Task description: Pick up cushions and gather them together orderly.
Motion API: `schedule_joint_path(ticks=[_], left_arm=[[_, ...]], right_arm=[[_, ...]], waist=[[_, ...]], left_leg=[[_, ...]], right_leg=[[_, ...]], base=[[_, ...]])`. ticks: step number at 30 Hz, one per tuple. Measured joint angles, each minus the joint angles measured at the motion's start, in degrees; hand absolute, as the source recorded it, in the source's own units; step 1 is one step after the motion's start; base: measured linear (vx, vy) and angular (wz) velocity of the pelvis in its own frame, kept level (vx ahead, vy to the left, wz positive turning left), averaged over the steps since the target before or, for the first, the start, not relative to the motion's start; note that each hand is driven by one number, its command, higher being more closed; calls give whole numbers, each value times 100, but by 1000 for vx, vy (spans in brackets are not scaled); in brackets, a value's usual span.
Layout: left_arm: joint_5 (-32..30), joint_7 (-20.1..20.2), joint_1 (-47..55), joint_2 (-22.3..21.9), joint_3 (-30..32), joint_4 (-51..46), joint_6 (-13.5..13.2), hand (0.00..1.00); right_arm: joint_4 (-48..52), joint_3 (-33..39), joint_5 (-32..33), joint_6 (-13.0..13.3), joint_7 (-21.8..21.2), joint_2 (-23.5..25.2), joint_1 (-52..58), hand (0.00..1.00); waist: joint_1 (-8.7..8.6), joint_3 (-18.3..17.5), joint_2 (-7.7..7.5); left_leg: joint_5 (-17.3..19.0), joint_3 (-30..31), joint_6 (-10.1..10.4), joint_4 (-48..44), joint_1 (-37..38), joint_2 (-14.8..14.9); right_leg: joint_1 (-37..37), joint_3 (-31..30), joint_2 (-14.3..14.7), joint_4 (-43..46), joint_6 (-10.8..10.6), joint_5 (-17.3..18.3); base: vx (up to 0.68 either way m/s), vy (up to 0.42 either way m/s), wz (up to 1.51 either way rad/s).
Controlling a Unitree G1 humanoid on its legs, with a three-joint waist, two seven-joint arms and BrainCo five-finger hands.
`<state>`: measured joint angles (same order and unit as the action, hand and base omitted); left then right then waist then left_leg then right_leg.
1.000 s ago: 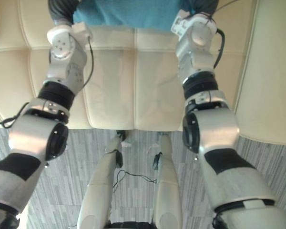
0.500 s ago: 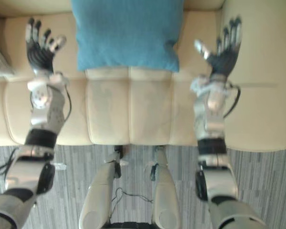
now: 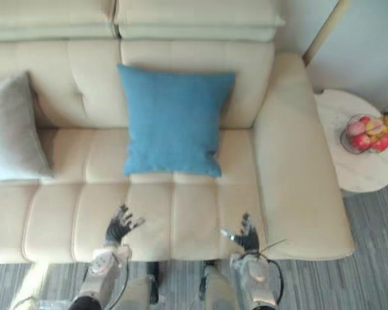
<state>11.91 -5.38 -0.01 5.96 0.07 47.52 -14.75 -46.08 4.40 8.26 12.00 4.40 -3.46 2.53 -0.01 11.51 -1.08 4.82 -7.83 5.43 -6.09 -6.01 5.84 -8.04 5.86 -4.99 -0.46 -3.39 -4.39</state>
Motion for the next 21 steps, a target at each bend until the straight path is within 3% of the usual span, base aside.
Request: schedule_joint_path(ticks=[7,13,17,19,20,21], left_arm=[[-547,1,305,17,129,771,222,0],[-783,52,401,12,130,948,306,0],[-844,50,332,12,251,950,322,0],[-805,-34,44,32,369,944,332,0],[-765,-69,-73,6,439,923,335,0],[-726,-86,-121,-48,530,865,332,0]], right_arm=[[-740,279,-147,-208,-4,1,149,0],[-903,391,-160,-259,-30,5,183,0],[-974,390,-162,-304,-27,10,-76,0],[-981,383,-160,-306,26,38,-298,0],[-970,364,-155,-322,41,69,-436,0],[-910,362,-153,-351,57,67,-515,0]], waist=[[-3,-437,-24],[-3,-498,-93],[9,-457,-107],[20,-394,-154],[79,-307,-121],[151,-267,-47]], left_leg=[[15,-71,-8,211,491,-62],[-9,-61,-24,309,559,-129],[-8,-136,-33,197,285,-151],[87,-248,-118,-356,-349,-105],[47,-283,-199,-498,-477,-23],[35,-395,-254,-475,-498,156]], right_leg=[[450,-42,-17,-207,-45,-8],[494,-71,-38,-288,-80,-45],[97,-227,-57,-67,-112,-78],[-474,-318,-52,218,-267,-337],[-534,-355,18,92,-488,-657],[-491,-323,49,32,-594,-729]], base=[[20,12,-3],[-3,2,-2],[-34,15,-16],[-91,45,-27],[-118,55,-45],[-130,58,-32]])
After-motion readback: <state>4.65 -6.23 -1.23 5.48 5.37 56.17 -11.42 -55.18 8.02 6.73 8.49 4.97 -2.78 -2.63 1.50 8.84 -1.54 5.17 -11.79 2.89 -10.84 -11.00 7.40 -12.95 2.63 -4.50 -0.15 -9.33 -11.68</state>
